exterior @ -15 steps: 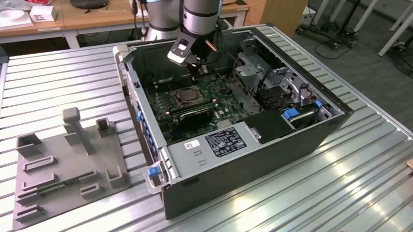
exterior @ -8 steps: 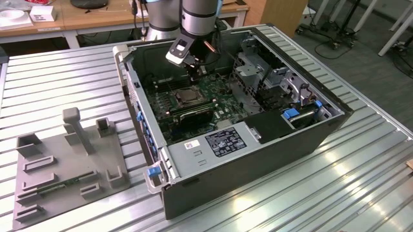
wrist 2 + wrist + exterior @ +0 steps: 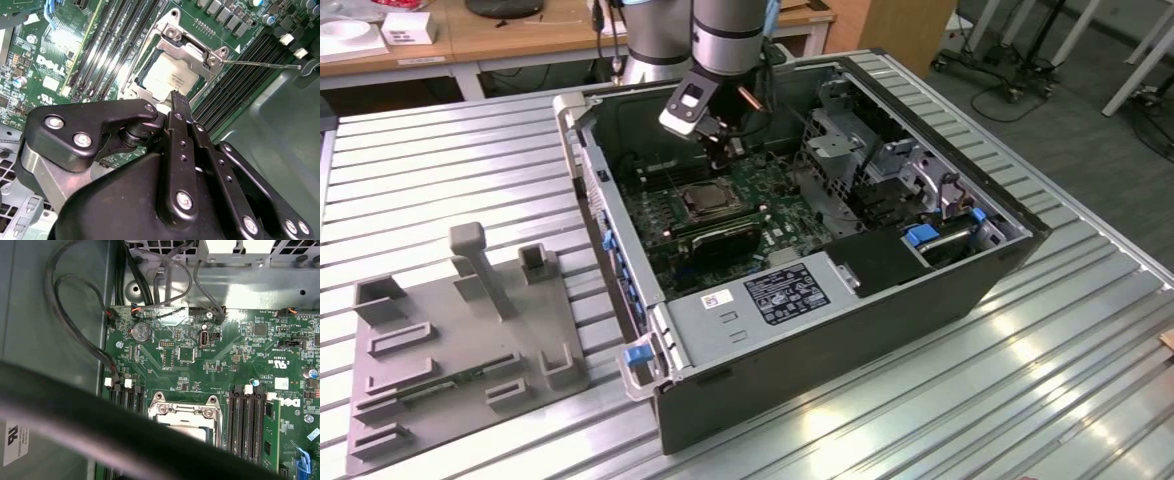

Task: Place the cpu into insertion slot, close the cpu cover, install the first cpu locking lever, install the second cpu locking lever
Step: 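Close the cpu cover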

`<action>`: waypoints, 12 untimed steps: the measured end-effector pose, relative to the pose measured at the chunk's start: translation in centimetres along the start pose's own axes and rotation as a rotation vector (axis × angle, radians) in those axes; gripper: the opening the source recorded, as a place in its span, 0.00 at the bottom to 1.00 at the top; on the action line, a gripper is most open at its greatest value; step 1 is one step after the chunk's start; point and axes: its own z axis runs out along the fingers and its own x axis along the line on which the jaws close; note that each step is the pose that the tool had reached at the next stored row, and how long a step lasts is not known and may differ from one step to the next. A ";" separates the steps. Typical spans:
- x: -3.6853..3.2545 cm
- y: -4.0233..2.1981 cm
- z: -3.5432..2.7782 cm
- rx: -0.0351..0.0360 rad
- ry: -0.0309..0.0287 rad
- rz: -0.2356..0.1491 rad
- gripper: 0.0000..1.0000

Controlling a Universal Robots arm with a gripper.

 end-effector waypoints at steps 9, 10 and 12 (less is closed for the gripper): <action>0.02 -0.09 0.05 -0.0001 0.0001 0.000 0.11; 0.03 -0.15 0.06 0.0000 0.0001 0.000 0.11; 0.04 -0.29 0.13 -0.0003 0.0004 0.000 0.11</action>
